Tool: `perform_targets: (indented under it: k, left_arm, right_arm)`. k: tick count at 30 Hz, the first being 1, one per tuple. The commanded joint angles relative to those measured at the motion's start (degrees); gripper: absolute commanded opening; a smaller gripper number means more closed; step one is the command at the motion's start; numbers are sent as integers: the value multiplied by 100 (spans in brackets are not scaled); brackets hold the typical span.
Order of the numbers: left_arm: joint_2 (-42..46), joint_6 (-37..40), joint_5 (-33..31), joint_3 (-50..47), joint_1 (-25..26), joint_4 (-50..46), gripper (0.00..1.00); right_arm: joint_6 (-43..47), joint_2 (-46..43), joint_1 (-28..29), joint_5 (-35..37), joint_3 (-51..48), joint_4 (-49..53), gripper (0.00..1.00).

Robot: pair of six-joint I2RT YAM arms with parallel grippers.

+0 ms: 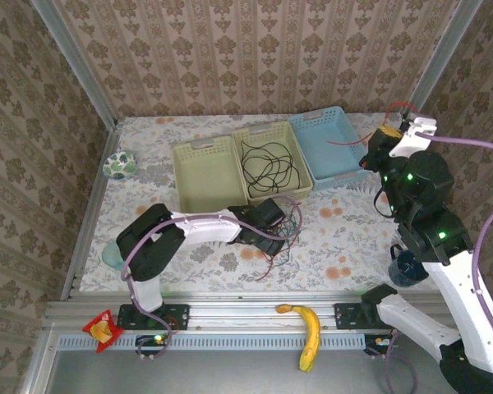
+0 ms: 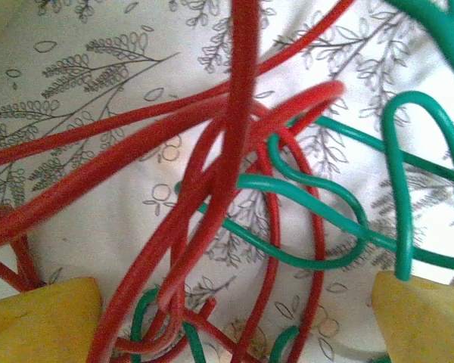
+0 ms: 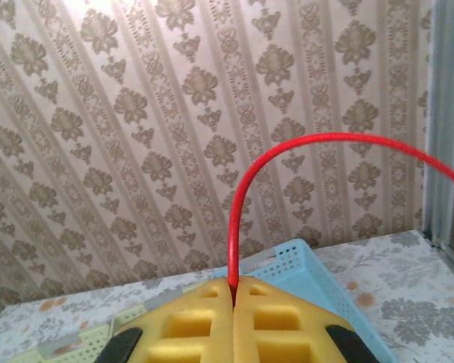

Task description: Untangle the cables

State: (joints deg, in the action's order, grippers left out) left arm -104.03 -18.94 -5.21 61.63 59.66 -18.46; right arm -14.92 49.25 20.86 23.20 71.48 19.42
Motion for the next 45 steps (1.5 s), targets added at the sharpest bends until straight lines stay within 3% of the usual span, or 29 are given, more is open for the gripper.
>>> perform_targets:
  k: [1, 6, 10, 13, 20, 31, 40, 42, 43, 45]
  left_arm:
    - [547, 117, 221, 38, 50, 121, 95]
    - [1210, 66, -352, 217, -21, 404, 98]
    - [1421, -507, -1392, 576, -275, -389, 98]
    - [1587, -854, -1734, 539, -469, -821, 99]
    - [1925, -1156, -1599, 115, -602, -727, 99]
    - [1792, -1091, -1505, 158, -423, -774, 99]
    - [1632, -910, -1343, 347, -273, -699, 99]
    - [1578, -860, -1325, 390, -240, -707, 99]
    - [1556, -826, -1311, 416, -220, -712, 99]
    - [1518, -750, -1272, 487, -177, -722, 99]
  right_arm:
    - [68, 454, -21, -673, 242, 187, 0]
    - [-79, 1481, -20, -998, 768, 538, 0]
    - [-203, 2221, -21, -998, 1046, 176, 0]
    - [-114, 2887, -21, -823, 1461, 88, 0]
    - [163, 4204, -215, -170, 2051, -169, 0]
    - [-1061, 5288, -929, -263, 1503, 427, 0]
    - [-1007, 5927, -1094, -720, 1700, 970, 0]
    - [-1062, 5985, -1093, -714, 1708, 1078, 8]
    - [-1081, 5995, -1106, -750, 1730, 1107, 23]
    - [-1157, 6026, -1119, -742, 1850, 1426, 39]
